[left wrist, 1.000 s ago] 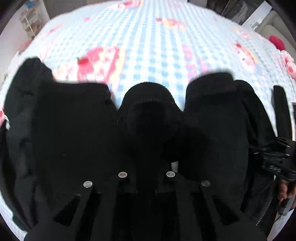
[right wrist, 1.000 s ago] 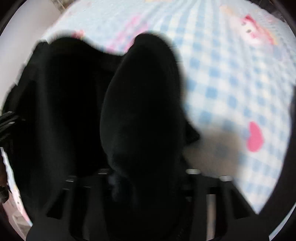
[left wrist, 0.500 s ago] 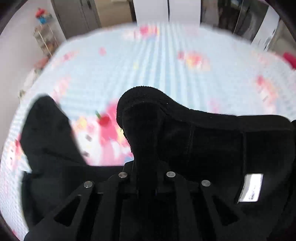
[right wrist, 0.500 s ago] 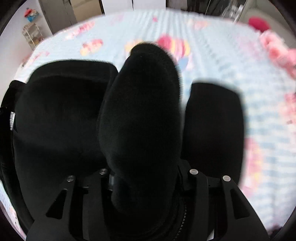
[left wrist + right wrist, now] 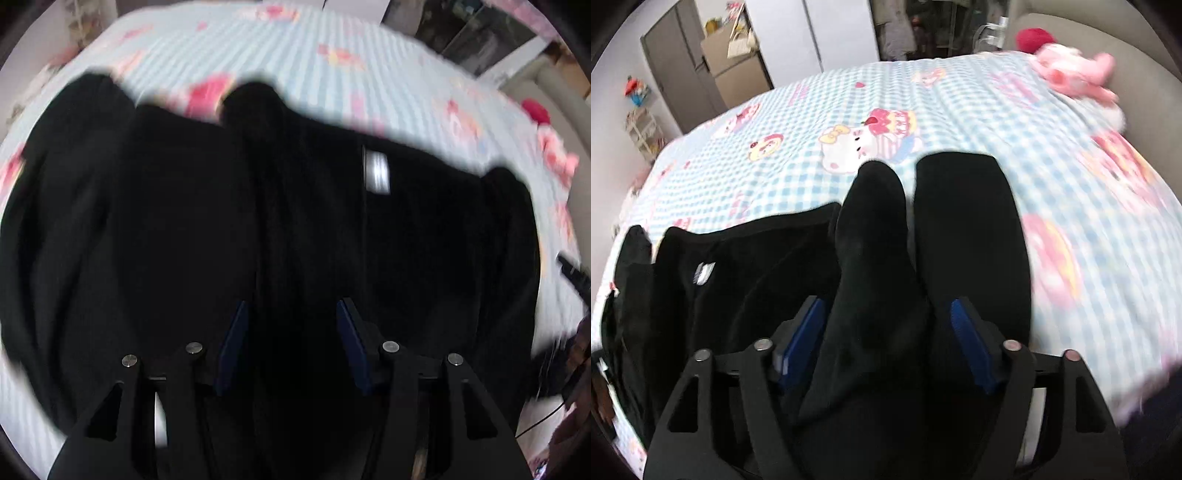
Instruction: Fold clothes
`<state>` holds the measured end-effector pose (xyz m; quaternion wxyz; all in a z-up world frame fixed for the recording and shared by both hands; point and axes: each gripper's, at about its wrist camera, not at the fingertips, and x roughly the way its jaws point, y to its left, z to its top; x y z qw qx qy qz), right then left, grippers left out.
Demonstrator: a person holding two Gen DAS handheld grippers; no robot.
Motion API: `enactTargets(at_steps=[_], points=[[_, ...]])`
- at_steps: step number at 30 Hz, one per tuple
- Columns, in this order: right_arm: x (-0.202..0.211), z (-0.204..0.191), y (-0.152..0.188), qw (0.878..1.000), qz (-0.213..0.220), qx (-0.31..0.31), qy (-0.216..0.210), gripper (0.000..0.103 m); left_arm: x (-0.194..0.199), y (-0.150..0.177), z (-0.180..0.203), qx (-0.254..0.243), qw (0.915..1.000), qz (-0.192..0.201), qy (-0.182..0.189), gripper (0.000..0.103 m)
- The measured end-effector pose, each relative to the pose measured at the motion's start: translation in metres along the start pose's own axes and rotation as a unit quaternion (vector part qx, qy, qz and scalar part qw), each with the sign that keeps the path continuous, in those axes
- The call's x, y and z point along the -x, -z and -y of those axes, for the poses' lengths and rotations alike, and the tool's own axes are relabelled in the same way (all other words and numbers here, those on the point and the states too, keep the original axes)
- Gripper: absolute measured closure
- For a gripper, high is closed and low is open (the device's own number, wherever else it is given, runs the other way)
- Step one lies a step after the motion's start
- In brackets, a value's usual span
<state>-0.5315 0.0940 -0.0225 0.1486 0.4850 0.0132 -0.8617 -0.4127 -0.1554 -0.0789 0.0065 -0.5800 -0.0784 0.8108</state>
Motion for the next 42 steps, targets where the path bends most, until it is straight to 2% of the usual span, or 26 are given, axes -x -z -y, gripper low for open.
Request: enactTargets(at_steps=[1, 5, 8, 11, 13, 15, 18, 20, 22, 23, 24, 25, 26, 27, 28, 29, 30, 32, 34, 37, 39, 40, 42], points=[[0.004, 0.003, 0.015, 1.0, -0.017, -0.008, -0.006, 0.027, 0.005, 0.025, -0.002, 0.008, 0.9999, -0.012, -0.006, 0.051], [0.016, 0.007, 0.084, 0.996, -0.083, -0.039, -0.017, 0.027, 0.031, 0.116, -0.023, 0.109, 0.9929, -0.035, -0.031, 0.05], [0.032, 0.014, 0.143, 0.99, -0.128, -0.052, -0.008, 0.027, 0.034, 0.154, -0.029, 0.135, 0.9878, -0.075, -0.018, 0.047], [0.041, 0.023, 0.179, 0.984, -0.164, -0.064, 0.014, 0.027, 0.038, 0.154, -0.022, 0.113, 0.9908, -0.074, -0.008, 0.047], [0.051, 0.026, 0.192, 0.983, -0.167, -0.071, 0.033, 0.027, 0.039, 0.143, -0.013, 0.088, 0.9942, -0.058, -0.019, 0.047], [0.064, 0.031, 0.204, 0.982, -0.158, -0.086, 0.058, 0.027, 0.034, 0.134, -0.013, 0.092, 0.9936, -0.053, -0.038, 0.046], [0.076, 0.039, 0.22, 0.978, -0.158, -0.109, 0.079, 0.027, 0.019, 0.121, -0.033, 0.144, 0.9878, -0.058, -0.014, 0.046], [0.073, 0.042, 0.229, 0.975, -0.176, -0.114, 0.072, 0.027, 0.008, 0.106, -0.037, 0.149, 0.9859, -0.067, 0.036, 0.046], [0.065, 0.044, 0.232, 0.974, -0.189, -0.11, 0.064, 0.027, -0.002, 0.09, -0.033, 0.123, 0.9881, -0.063, 0.068, 0.042], [0.061, 0.045, 0.233, 0.973, -0.192, -0.111, 0.065, 0.023, -0.009, 0.083, -0.029, 0.107, 0.9885, -0.064, 0.085, 0.034], [0.055, 0.047, 0.235, 0.971, -0.198, -0.117, 0.063, 0.021, -0.022, 0.081, -0.025, 0.097, 0.9865, -0.081, 0.104, 0.033], [0.046, 0.051, 0.239, 0.968, -0.209, -0.129, 0.058, 0.017, -0.033, 0.082, -0.019, 0.086, 0.986, -0.097, 0.104, 0.033], [0.035, 0.054, 0.245, 0.963, -0.223, -0.144, 0.05, 0.012, -0.045, 0.083, -0.014, 0.075, 0.9852, -0.114, 0.104, 0.043], [0.023, 0.057, 0.252, 0.957, -0.238, -0.158, 0.041, 0.012, -0.055, 0.084, -0.009, 0.064, 0.9843, -0.128, 0.103, 0.061], [0.012, 0.061, 0.257, 0.951, -0.255, -0.17, 0.03, 0.012, -0.053, 0.086, -0.005, 0.051, 0.9878, -0.121, 0.083, 0.065], [0.007, 0.063, 0.258, 0.951, -0.256, -0.175, 0.026, 0.017, -0.051, 0.088, -0.001, 0.039, 0.9907, -0.114, 0.063, 0.072], [0.005, 0.065, 0.257, 0.951, -0.255, -0.176, 0.023, 0.027, -0.049, 0.09, 0.002, 0.027, 0.9931, -0.106, 0.043, 0.077], [0.012, 0.066, 0.248, 0.956, -0.243, -0.164, 0.027, 0.072, -0.028, 0.093, -0.003, 0.03, 0.9965, -0.077, 0.011, 0.081], [0.025, 0.064, 0.239, 0.961, -0.234, -0.143, 0.028, 0.087, -0.008, 0.097, -0.013, 0.041, 0.9975, -0.054, -0.021, 0.083], [0.048, 0.062, 0.227, 0.969, -0.219, -0.105, 0.051, 0.09, 0.007, 0.103, -0.027, 0.04, 0.9955, -0.041, -0.075, 0.086], [0.051, 0.063, 0.225, 0.97, -0.22, -0.084, 0.064, 0.09, -0.012, 0.108, -0.021, -0.004, 0.9938, -0.078, -0.079, 0.082], [0.044, 0.062, 0.226, 0.968, -0.234, -0.069, 0.065, 0.088, -0.021, 0.109, -0.017, -0.026, 0.9918, -0.095, -0.081, 0.08], [0.034, 0.061, 0.226, 0.963, -0.255, -0.053, 0.066, 0.081, -0.024, 0.106, -0.008, -0.058, 0.9888, -0.101, -0.093, 0.074]])
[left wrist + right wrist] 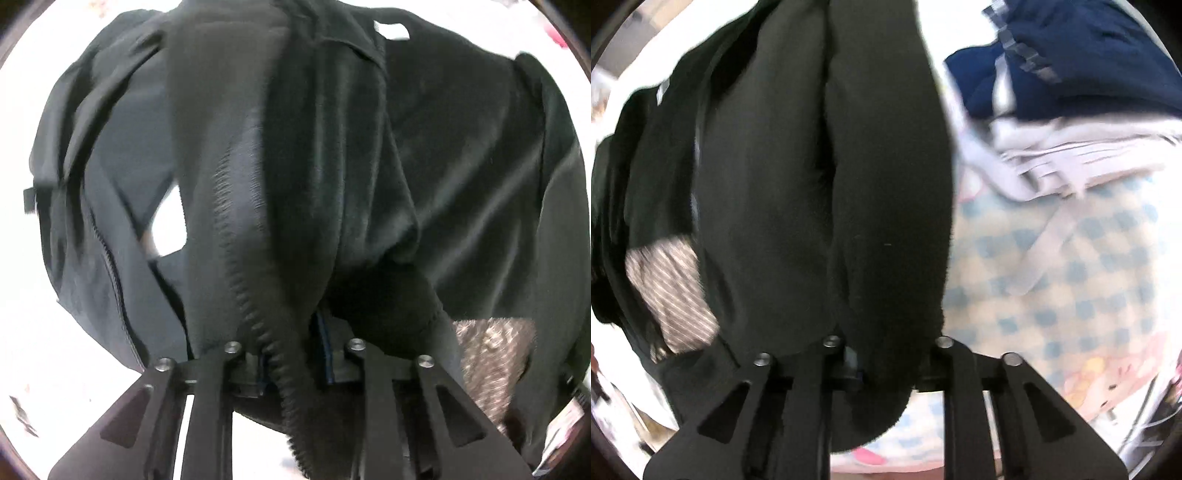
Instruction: Fold clothes
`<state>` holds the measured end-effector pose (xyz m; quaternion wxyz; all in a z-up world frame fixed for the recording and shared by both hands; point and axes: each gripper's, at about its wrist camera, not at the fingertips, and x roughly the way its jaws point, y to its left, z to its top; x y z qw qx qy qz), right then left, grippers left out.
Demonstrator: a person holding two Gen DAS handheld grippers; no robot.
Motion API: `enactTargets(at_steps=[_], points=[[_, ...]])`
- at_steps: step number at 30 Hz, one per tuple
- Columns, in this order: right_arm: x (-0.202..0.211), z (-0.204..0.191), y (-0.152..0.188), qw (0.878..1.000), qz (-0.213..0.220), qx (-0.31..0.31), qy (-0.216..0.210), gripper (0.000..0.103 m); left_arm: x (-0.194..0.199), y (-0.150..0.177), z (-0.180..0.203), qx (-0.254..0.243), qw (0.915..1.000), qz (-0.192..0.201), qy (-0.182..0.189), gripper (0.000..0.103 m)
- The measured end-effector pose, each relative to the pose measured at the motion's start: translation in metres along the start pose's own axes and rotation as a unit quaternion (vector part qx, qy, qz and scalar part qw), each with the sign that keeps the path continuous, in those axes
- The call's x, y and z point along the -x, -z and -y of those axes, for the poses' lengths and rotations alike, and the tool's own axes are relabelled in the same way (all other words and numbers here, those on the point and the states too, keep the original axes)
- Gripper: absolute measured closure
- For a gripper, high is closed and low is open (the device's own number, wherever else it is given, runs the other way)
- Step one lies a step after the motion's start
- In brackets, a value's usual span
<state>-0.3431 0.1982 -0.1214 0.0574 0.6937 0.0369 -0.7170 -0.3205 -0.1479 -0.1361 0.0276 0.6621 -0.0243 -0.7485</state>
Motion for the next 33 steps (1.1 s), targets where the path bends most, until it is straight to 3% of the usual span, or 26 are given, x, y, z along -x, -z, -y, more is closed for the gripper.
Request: enactTargets(at_steps=[2, 5, 10, 12, 13, 16, 17, 18, 19, 21, 23, 25, 28, 29, 33], points=[[0.002, 0.002, -0.007, 1.0, -0.003, -0.005, -0.002, 0.073, 0.017, -0.007, -0.003, -0.001, 0.9995, 0.029, 0.016, 0.072], [0.03, 0.01, -0.014, 0.999, 0.027, -0.038, -0.009, 0.069, 0.039, -0.018, -0.022, 0.039, 0.9964, 0.069, 0.03, 0.057], [0.073, -0.009, -0.039, 0.996, 0.088, -0.003, 0.015, 0.056, 0.044, -0.054, -0.04, 0.069, 0.9939, 0.076, 0.04, 0.057], [0.084, -0.021, -0.054, 0.996, 0.089, 0.022, 0.018, 0.054, 0.056, -0.072, -0.022, 0.027, 0.9969, 0.071, -0.021, 0.057], [0.088, -0.026, -0.057, 0.996, 0.085, 0.034, 0.022, 0.054, 0.058, -0.061, -0.006, 0.018, 0.9959, 0.066, -0.059, 0.057], [0.094, -0.024, -0.039, 0.995, 0.062, 0.048, 0.056, 0.054, 0.082, -0.057, -0.007, 0.029, 0.9922, 0.044, -0.113, 0.05], [0.092, -0.014, -0.032, 0.996, 0.057, 0.043, 0.061, 0.054, 0.089, -0.056, -0.007, 0.033, 0.9908, 0.038, -0.126, 0.05], [0.09, -0.004, -0.024, 0.996, 0.052, 0.038, 0.066, 0.054, 0.091, -0.064, -0.002, 0.042, 0.9944, 0.045, -0.086, 0.05], [0.09, 0.003, -0.02, 0.996, 0.053, 0.034, 0.068, 0.054, 0.088, -0.064, 0.015, 0.025, 0.998, 0.048, -0.033, 0.05], [0.099, 0.008, -0.028, 0.994, 0.085, 0.026, 0.056, 0.054, 0.081, -0.063, 0.051, -0.011, 0.9961, 0.053, 0.07, 0.05], [0.108, 0.011, -0.039, 0.992, 0.118, 0.021, 0.042, 0.05, 0.073, -0.066, 0.11, -0.081, 0.9885, 0.052, 0.117, 0.05], [0.11, 0.005, -0.063, 0.987, 0.156, 0.026, 0.019, 0.044, 0.062, -0.077, 0.174, -0.144, 0.975, 0.058, 0.159, 0.05], [0.096, -0.003, -0.09, 0.984, 0.176, 0.001, -0.006, 0.044, 0.049, -0.096, 0.246, -0.184, 0.9605, 0.048, 0.203, 0.048], [0.091, -0.001, -0.1, 0.985, 0.171, -0.01, -0.015, 0.044, 0.044, -0.103, 0.271, -0.204, 0.9563, 0.047, 0.204, 0.046], [0.055, -0.008, -0.087, 0.986, 0.159, -0.024, -0.036, 0.044, 0.033, -0.104, 0.347, -0.311, 0.9439, 0.082, 0.073, 0.047]])
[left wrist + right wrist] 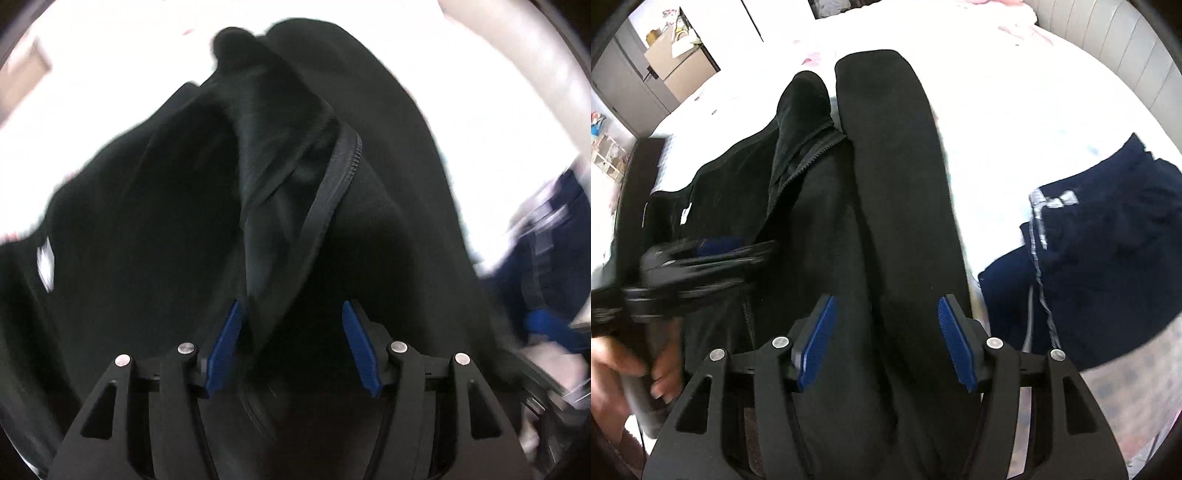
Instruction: Fold clothes
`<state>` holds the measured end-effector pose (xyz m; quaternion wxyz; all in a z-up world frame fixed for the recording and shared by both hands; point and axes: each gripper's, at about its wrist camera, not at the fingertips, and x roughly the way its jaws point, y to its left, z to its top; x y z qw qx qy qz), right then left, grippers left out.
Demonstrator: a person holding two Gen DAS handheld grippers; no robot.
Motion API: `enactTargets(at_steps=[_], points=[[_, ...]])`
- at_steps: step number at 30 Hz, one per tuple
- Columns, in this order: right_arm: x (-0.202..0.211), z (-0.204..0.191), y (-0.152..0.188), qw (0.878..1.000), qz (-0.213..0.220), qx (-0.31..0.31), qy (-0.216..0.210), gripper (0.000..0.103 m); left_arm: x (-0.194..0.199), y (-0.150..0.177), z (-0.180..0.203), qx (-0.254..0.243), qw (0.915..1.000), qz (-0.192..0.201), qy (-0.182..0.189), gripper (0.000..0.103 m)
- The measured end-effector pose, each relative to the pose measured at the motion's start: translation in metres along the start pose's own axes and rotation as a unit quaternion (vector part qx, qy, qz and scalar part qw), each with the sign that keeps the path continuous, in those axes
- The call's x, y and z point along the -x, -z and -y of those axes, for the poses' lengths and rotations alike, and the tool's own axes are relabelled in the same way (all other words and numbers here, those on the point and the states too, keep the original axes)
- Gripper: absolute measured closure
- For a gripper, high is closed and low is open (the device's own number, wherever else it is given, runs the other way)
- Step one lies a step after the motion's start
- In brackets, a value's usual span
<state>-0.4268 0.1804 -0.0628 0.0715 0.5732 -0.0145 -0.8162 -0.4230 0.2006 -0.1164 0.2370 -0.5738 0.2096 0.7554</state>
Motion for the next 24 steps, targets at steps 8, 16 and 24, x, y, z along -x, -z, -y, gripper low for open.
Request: enactTargets(at_steps=[8, 16, 24], points=[[-0.023, 0.009, -0.018, 0.999, -0.016, -0.028, -0.026, 0.043, 0.025, -0.025, -0.03, 0.048, 0.9972, 0.045, -0.037, 0.099], [-0.033, -0.004, -0.036, 0.998, -0.007, -0.038, -0.039, 0.043, 0.012, 0.035, -0.143, 0.25, 0.9657, -0.034, -0.063, 0.097], [-0.054, -0.037, -0.062, 1.0, -0.002, 0.011, -0.014, 0.042, 0.022, 0.044, -0.154, 0.236, 0.9711, -0.018, -0.029, 0.061]])
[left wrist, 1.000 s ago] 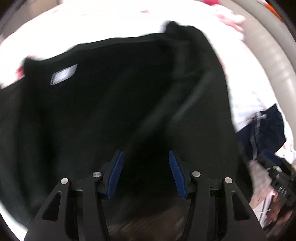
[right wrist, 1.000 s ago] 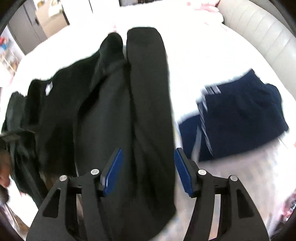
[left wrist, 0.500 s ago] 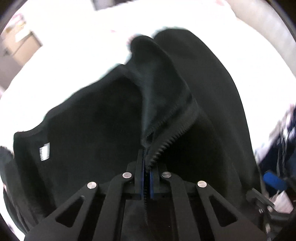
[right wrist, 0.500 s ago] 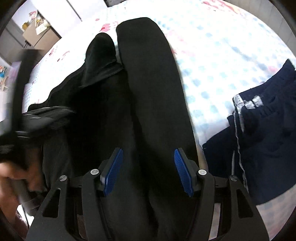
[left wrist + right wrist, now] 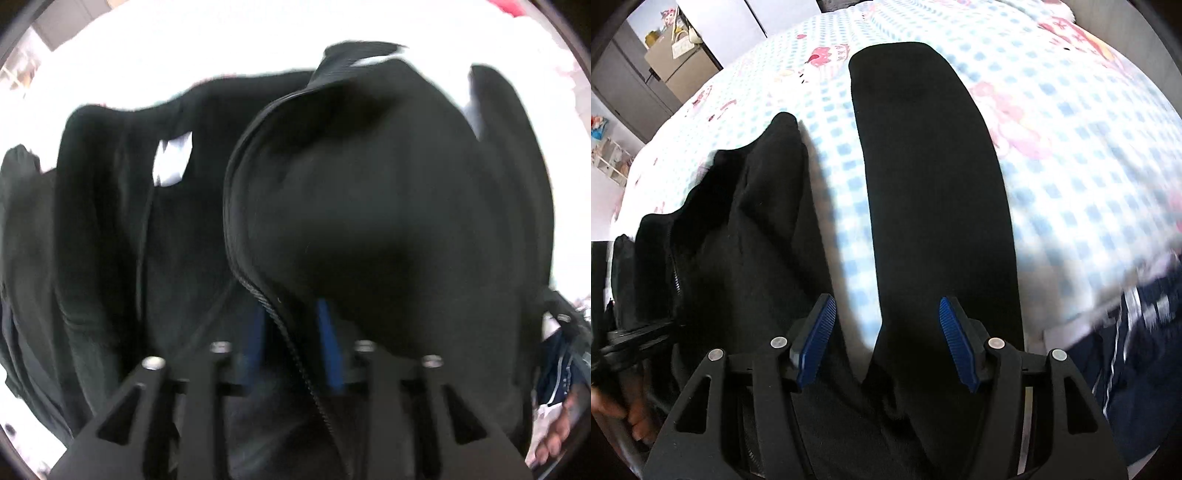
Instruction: Fold clothes
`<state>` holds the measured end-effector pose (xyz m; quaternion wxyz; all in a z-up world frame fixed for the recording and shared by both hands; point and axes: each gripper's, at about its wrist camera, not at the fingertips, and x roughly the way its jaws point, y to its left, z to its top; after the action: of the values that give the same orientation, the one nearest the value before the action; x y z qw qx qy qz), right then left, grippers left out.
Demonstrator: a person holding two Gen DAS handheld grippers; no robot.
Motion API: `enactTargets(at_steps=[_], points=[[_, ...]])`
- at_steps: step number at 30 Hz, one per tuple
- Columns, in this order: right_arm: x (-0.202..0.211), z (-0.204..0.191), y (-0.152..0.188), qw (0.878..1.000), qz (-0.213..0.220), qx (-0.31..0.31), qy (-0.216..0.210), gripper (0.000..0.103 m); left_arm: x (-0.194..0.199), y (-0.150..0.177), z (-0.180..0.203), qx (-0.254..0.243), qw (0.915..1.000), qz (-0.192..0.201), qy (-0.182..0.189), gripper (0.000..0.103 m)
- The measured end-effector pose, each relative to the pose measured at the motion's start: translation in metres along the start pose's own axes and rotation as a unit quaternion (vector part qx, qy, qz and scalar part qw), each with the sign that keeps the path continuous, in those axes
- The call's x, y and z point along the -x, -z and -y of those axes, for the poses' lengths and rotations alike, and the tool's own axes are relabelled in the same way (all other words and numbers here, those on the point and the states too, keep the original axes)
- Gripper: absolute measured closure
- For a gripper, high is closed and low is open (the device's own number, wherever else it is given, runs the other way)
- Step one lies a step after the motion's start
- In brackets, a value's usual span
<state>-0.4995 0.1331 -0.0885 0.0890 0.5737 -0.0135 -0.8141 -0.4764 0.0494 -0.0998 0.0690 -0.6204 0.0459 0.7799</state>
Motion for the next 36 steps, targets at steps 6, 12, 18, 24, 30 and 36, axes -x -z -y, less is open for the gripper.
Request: enactTargets(at_steps=[6, 12, 18, 24, 30, 36], points=[[-0.02, 0.005, -0.01, 1.0, -0.015, -0.004, 0.005, 0.042, 0.035, -0.027, 0.0, 0.014, 0.9934, 0.092, 0.068, 0.048], [-0.025, -0.018, -0.014, 0.999, -0.016, 0.038, -0.017, 0.042, -0.021, -0.056, 0.058, -0.108, 0.9865, 0.056, 0.11, 0.045], [-0.054, -0.02, -0.031, 0.997, -0.04, 0.054, -0.031, 0.041, -0.04, -0.06, 0.061, -0.083, 0.9952, 0.042, 0.029, 0.045], [-0.057, -0.03, -0.04, 0.993, -0.047, 0.074, -0.085, 0.035, -0.038, -0.052, -0.038, 0.108, 0.9925, 0.049, 0.029, 0.045], [-0.094, -0.02, -0.027, 0.98, -0.137, 0.033, -0.143, 0.036, -0.073, -0.068, -0.05, 0.077, 0.9937, 0.003, 0.081, 0.046], [-0.076, 0.012, -0.008, 0.991, -0.096, 0.078, 0.057, 0.08, -0.066, -0.088, -0.024, 0.029, 0.9956, 0.027, 0.085, 0.047]])
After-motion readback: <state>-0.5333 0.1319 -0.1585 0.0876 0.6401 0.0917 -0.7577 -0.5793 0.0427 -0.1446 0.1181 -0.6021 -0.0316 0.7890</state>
